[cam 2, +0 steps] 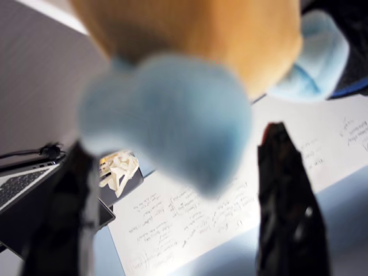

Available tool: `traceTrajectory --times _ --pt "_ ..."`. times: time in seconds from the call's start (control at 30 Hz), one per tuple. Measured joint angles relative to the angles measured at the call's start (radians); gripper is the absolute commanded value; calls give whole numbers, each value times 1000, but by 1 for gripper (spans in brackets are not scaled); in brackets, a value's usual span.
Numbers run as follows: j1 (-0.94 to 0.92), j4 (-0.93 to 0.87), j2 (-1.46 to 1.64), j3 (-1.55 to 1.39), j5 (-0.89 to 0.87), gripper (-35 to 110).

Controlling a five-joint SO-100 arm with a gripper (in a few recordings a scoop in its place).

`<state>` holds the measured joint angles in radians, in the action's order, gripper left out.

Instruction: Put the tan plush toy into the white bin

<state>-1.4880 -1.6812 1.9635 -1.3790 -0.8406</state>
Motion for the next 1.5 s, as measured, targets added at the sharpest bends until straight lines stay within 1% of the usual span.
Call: traceTrajectory --times 0.27,0.53,1.07,1.13,1.37,1.5 --pt "9 104 -15 0 0 37" --pt "25 161 -186 2 8 37" --pt "49 173 -328 37 -9 35" --pt "49 173 -333 34 -5 32" --pt "55 173 -324 12 2 13" --pt "52 173 -324 -5 -6 5"
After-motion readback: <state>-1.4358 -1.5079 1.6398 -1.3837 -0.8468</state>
